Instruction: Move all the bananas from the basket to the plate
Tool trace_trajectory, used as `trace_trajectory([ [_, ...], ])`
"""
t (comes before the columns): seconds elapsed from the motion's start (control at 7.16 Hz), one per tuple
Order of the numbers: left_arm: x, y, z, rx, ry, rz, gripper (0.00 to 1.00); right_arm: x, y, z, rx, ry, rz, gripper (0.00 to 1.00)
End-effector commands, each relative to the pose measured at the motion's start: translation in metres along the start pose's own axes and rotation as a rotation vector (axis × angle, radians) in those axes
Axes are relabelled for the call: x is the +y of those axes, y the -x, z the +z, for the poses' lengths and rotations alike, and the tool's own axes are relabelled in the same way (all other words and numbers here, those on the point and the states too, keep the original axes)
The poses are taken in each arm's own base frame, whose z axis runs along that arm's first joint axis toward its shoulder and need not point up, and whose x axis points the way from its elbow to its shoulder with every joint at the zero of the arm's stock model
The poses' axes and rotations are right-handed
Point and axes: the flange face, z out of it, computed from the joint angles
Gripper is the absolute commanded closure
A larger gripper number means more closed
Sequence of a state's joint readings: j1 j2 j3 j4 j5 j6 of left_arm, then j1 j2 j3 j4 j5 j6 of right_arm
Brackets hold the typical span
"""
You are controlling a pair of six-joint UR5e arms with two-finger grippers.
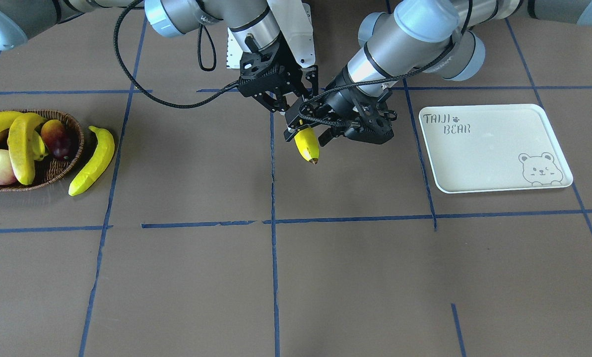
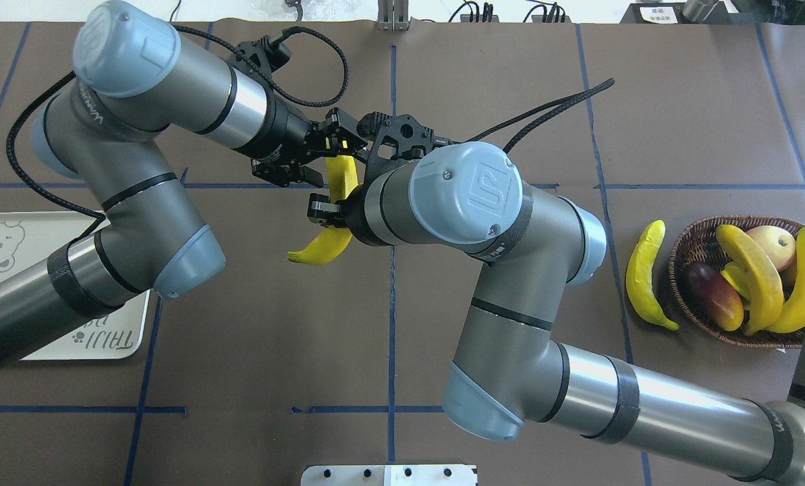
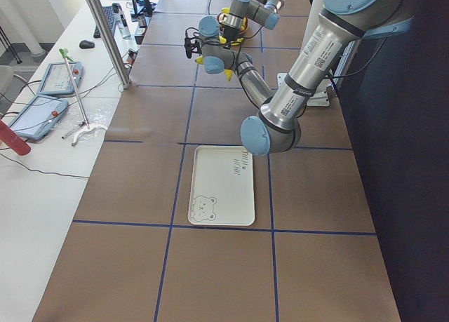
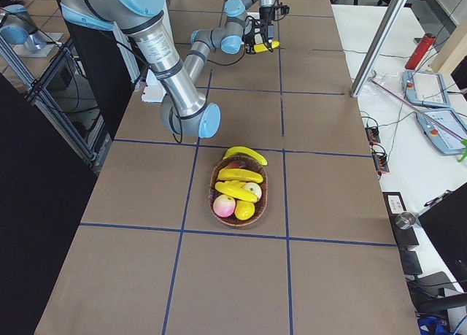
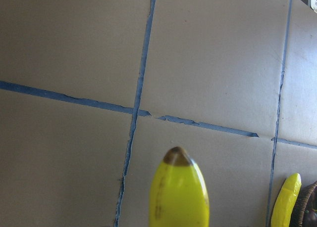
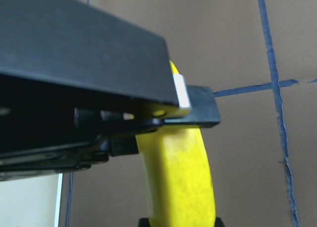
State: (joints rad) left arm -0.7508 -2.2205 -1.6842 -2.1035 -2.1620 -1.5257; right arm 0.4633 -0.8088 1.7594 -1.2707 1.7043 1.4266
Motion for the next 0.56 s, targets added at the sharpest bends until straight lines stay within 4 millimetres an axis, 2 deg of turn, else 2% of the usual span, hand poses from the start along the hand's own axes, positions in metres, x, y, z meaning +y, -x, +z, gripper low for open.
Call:
trace_trajectory([
  [0.0, 0.0006, 0.0015, -0.0001, 0.002, 0.0, 0.001, 0.51, 0.0001, -0.0006, 0.0002, 0.001, 0.0, -0.001, 0.99],
  [0.14, 0.0011, 0.0019, -0.0006, 0.003, 0.001, 0.002, 0.64, 0.0002, -0.0006, 0.0002, 0.0, 0.002, -0.001, 0.98],
  [0.28, 0.0019, 0.0025, -0.0018, 0.004, 0.001, 0.004, 0.93, 0.0003, -0.0004, -0.0003, 0.0, 0.002, -0.003, 0.77],
  [0.42, 0.002, 0.0023, -0.0037, 0.006, 0.0, 0.006, 1.0, -0.0007, 0.0007, -0.0018, -0.003, 0.0, 0.002, 0.01],
])
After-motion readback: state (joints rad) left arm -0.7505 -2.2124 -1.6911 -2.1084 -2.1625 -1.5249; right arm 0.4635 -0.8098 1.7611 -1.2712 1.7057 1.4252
